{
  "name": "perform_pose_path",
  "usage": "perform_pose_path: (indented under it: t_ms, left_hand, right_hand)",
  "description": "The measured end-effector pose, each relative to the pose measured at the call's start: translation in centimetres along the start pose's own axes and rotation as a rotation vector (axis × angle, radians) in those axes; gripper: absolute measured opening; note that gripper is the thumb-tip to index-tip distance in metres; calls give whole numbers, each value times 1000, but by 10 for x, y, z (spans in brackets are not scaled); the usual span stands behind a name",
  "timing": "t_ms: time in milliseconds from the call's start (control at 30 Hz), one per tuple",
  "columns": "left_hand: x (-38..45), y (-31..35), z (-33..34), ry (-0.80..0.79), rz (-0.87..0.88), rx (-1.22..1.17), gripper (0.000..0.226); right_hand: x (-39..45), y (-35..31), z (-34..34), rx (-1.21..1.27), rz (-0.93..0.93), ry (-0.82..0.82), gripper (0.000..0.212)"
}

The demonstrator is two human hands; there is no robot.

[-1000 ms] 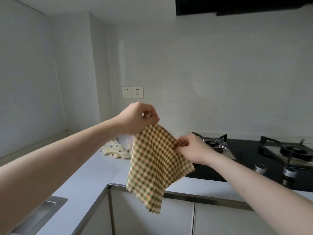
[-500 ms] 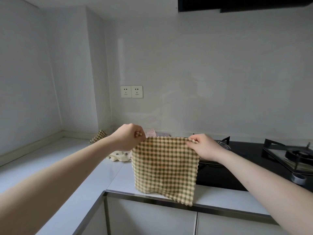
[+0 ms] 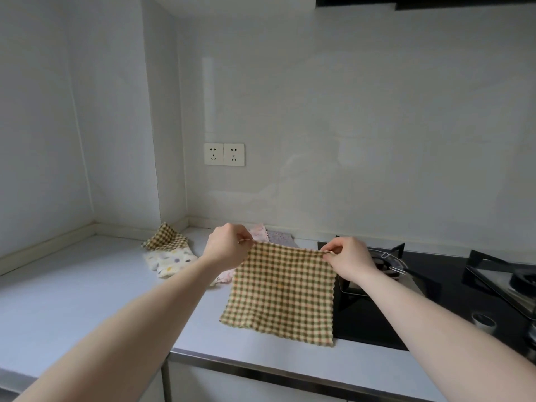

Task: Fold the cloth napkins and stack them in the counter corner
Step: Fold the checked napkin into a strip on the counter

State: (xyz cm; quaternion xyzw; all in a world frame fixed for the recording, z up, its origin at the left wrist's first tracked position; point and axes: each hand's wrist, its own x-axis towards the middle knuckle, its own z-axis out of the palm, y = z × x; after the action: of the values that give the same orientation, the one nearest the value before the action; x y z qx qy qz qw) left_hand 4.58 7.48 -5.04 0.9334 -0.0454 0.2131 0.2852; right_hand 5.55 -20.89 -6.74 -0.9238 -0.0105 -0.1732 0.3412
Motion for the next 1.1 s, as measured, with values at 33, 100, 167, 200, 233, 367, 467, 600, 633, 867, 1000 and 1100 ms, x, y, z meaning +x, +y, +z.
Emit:
perform_pose_path:
  t_ms: [33, 100, 167, 200, 233, 367, 467, 600, 633, 867, 1000, 1100]
  left_hand:
    - [2, -2, 4, 3, -3, -3, 8]
    - [5, -5, 10, 12, -3, 0, 10]
    - [3, -10, 14, 3, -1, 3, 10]
    - [1, -12, 15, -11, 6, 10, 10]
    - [-2, -15, 16, -29, 13, 21, 11]
    - [-19, -30, 21, -90, 38, 55, 9]
    - [-32, -41, 23, -114, 57, 62, 4]
    - [-50, -48, 24, -147, 72, 70, 4]
    - [-54, -50, 25, -160, 73, 74, 5]
    - [-80, -66, 31, -275, 91, 219, 11]
    - [-86, -61, 30, -349, 42, 314, 8]
    - [-86, -45, 31, -258, 62, 341, 22]
  right_hand:
    - [3, 1, 2, 8, 4, 12, 14]
    - [7, 3, 7, 25, 2, 22, 16]
    - [7, 5, 10, 28, -19, 21, 17]
    - [6, 7, 12, 14, -38, 17, 18]
    - [3, 10, 13, -1, -53, 5, 18]
    - [-12, 19, 19, -62, -129, -94, 22]
    - [-27, 22, 22, -106, -169, -156, 17]
    - [-47, 23, 22, -168, -219, -218, 11]
    - [-51, 24, 22, -166, -227, -236, 11]
    - [-77, 34, 28, -215, -259, -347, 8]
    - [-86, 39, 28, -220, -252, -394, 9]
    - [-82, 41, 31, -108, -152, -297, 14]
